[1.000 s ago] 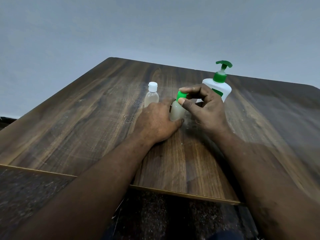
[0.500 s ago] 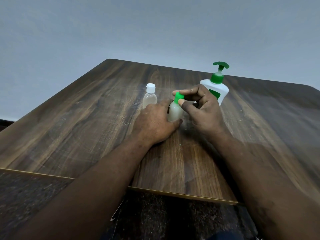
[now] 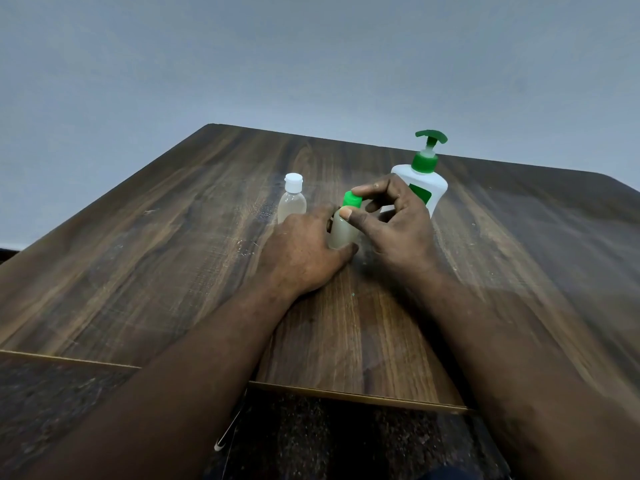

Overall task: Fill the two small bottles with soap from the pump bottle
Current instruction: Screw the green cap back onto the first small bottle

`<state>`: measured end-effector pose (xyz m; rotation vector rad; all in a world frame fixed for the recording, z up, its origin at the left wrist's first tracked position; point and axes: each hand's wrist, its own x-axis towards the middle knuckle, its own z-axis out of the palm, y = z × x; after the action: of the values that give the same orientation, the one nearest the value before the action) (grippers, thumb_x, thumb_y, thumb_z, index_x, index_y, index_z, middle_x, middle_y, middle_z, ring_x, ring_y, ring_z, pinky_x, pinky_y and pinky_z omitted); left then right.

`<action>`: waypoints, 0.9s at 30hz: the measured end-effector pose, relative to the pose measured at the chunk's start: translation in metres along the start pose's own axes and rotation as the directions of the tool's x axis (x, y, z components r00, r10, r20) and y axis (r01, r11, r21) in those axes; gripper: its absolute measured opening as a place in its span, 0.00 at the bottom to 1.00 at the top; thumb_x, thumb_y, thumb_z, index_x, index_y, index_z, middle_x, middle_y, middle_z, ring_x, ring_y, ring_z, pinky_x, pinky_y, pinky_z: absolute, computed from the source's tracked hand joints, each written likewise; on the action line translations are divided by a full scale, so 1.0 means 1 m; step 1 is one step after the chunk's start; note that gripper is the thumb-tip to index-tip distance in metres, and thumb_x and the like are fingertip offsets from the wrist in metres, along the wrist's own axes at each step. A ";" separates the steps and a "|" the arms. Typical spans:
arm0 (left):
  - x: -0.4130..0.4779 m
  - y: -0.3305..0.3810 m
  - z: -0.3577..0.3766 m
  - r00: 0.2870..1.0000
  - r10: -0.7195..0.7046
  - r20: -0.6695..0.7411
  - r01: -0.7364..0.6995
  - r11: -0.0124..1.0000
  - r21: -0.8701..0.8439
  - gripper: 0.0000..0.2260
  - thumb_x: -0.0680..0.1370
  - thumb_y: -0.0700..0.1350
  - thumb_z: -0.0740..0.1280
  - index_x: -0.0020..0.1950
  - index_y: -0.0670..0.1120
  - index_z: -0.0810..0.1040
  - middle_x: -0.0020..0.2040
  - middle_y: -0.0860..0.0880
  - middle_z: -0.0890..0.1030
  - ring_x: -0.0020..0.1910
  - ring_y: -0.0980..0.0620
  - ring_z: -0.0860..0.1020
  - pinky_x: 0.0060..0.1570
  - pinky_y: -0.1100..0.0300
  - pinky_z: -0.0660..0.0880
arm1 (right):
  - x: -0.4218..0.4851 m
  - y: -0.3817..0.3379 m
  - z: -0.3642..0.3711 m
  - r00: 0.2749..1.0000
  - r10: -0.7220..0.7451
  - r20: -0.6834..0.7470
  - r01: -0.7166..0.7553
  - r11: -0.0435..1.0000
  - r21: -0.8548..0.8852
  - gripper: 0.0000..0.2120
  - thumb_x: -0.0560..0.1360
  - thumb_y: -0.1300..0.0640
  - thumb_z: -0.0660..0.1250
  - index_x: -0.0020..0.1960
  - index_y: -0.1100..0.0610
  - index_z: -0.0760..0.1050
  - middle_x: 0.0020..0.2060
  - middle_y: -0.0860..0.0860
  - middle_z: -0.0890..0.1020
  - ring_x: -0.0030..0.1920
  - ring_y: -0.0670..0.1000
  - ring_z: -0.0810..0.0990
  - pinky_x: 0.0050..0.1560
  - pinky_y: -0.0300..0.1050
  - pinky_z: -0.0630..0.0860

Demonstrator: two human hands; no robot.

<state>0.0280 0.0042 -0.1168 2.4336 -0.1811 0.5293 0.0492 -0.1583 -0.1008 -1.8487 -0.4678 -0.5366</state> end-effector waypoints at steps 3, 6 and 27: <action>0.000 0.000 0.000 1.000 -0.005 0.005 0.005 1.000 0.002 0.26 0.75 0.61 0.74 0.70 0.56 0.73 0.55 0.54 0.82 0.52 0.51 0.80 0.45 0.54 0.77 | 0.000 0.000 0.000 1.000 -0.015 0.015 0.015 1.000 0.019 0.11 0.74 0.57 0.80 0.54 0.53 0.81 0.51 0.44 0.85 0.51 0.43 0.82 0.51 0.40 0.79; 0.000 0.000 -0.001 1.000 -0.014 0.008 0.014 1.000 -0.008 0.26 0.74 0.61 0.74 0.69 0.56 0.74 0.54 0.54 0.82 0.51 0.51 0.81 0.48 0.50 0.80 | 0.000 0.001 0.000 0.998 -0.005 0.064 -0.005 0.988 0.155 0.07 0.77 0.65 0.74 0.54 0.57 0.80 0.57 0.50 0.87 0.61 0.48 0.85 0.63 0.54 0.82; 0.002 -0.002 0.000 1.000 -0.014 -0.002 0.014 1.000 -0.026 0.25 0.73 0.62 0.75 0.67 0.56 0.76 0.54 0.54 0.83 0.51 0.52 0.81 0.49 0.49 0.81 | 0.002 0.002 0.002 0.997 0.012 0.082 -0.029 0.978 0.206 0.06 0.78 0.66 0.73 0.53 0.61 0.79 0.58 0.51 0.87 0.62 0.49 0.85 0.65 0.52 0.80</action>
<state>0.0301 0.0056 -0.1175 2.4068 -0.1693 0.5205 0.0522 -0.1573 -0.1022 -1.6776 -0.5373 -0.3852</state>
